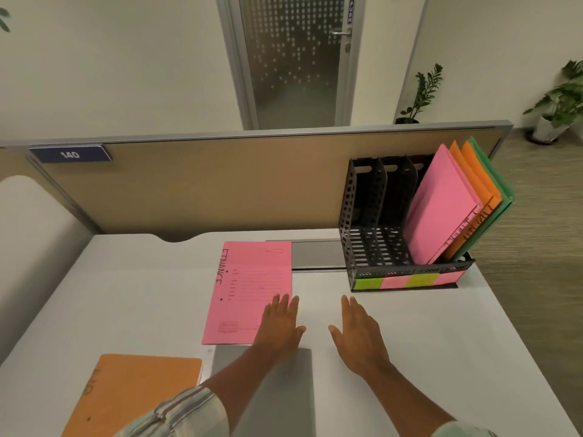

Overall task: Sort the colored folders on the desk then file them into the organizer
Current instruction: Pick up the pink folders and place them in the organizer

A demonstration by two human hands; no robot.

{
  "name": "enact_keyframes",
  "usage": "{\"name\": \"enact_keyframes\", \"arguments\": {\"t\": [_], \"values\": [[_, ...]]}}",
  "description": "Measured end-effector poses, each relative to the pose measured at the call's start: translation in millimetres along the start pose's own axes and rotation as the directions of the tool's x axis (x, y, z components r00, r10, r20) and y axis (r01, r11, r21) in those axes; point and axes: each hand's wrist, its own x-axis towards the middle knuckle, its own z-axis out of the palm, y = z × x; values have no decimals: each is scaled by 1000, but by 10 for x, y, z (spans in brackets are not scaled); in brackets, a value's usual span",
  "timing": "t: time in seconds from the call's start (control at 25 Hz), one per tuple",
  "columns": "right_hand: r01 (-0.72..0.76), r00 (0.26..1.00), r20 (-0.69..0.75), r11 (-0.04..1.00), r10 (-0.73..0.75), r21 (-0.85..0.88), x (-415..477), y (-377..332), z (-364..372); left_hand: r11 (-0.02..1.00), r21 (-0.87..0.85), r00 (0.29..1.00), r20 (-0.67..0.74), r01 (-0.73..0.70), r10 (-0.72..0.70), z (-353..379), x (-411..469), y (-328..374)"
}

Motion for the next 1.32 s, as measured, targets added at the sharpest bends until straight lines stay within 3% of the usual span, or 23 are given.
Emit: {"name": "enact_keyframes", "arguments": {"t": [0.4,0.52,0.72,1.0,1.16,1.32], "values": [[127,981,153,991,-118,-45,253,-1144,527,990,-27,990,38,139,-138,-80,-96,-1477],[134,969,216,990,-120,-50,363,-1347,682,959,-158,972,40,235,-232,-80,-77,-1728],[64,926,373,998,-57,-6,409,-1499,835,810,-448,919,73,378,-388,118,122,-2110],[-4,926,378,998,-21,65,419,-1497,835,645,-575,825,95,503,-558,-341,295,-1962],[-7,946,321,991,-37,137,474,-1290,959,602,-705,878,61,374,-474,-720,288,-1730],[29,942,327,987,-81,160,315,-1329,627,544,-774,907,89,323,-411,-940,243,-1418]]}}
